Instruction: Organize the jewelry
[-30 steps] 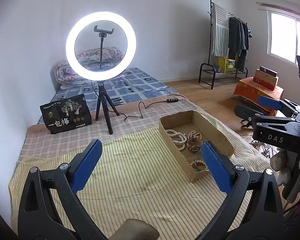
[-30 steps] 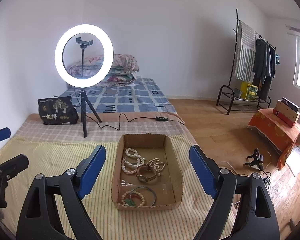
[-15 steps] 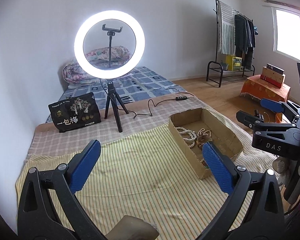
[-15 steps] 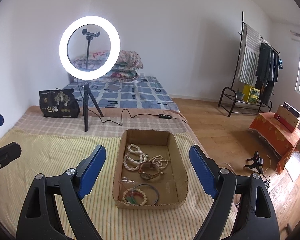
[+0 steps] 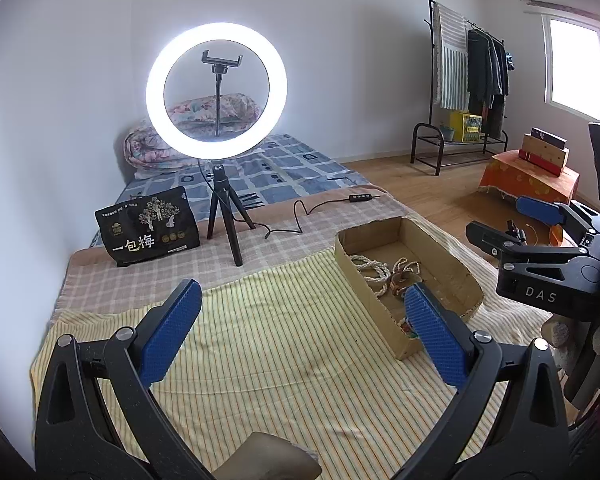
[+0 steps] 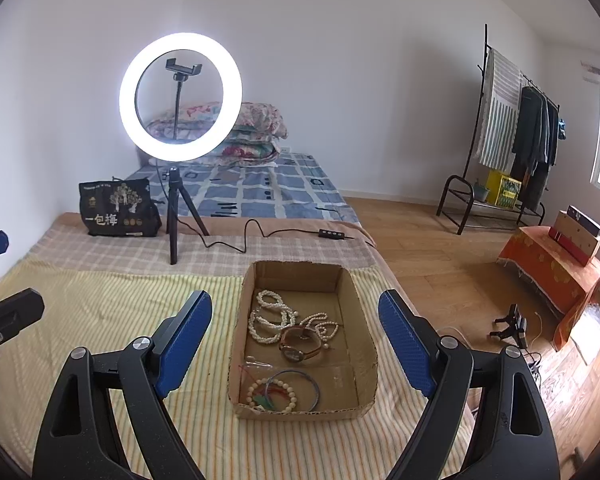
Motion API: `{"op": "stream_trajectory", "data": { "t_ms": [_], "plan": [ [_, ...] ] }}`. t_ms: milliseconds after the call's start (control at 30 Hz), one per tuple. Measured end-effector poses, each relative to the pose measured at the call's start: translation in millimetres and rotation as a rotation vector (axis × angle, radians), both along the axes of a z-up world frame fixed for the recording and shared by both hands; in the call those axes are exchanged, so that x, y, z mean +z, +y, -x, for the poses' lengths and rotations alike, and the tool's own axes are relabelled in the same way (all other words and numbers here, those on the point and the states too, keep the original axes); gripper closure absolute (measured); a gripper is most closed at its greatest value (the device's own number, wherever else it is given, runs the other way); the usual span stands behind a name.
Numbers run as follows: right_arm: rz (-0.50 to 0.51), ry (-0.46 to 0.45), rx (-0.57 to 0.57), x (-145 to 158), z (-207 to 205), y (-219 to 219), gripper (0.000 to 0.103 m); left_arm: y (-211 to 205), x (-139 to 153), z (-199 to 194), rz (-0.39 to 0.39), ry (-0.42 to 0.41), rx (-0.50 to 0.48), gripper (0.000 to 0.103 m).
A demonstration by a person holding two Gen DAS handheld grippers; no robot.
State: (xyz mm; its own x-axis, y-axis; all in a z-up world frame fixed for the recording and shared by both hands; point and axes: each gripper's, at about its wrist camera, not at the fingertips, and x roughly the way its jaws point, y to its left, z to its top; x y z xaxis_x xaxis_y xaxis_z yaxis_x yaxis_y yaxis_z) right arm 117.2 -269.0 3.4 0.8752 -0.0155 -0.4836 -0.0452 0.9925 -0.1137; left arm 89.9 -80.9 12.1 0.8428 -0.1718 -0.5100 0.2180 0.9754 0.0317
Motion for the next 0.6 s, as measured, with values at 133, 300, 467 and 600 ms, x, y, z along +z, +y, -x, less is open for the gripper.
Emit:
{"op": "stream_trajectory", "data": {
  "t_ms": [133,300,467,600],
  "plan": [
    [-0.001,0.008,0.002,-1.3,-0.6,-0.7,0.018,0.1,-0.1,0.7,0.001,-0.002,0.001,0.0],
    [-0.001,0.007,0.002,-1.2,-0.4,-1.1,0.018,-2.1,3.3,-0.5,0.002,-0.005,-0.007,0.0],
    [0.006,0.01,0.003,-1.7,-1.6,-0.2,0.018,-3.0,4.7,-0.7,-0.005,-0.009,-0.001,0.0],
    [0.008,0.01,0.002,-1.7,-2.1,0.0,0.018,-3.1,3.8,0.1,-0.002,-0.007,-0.003,0.0]
  ]
}}
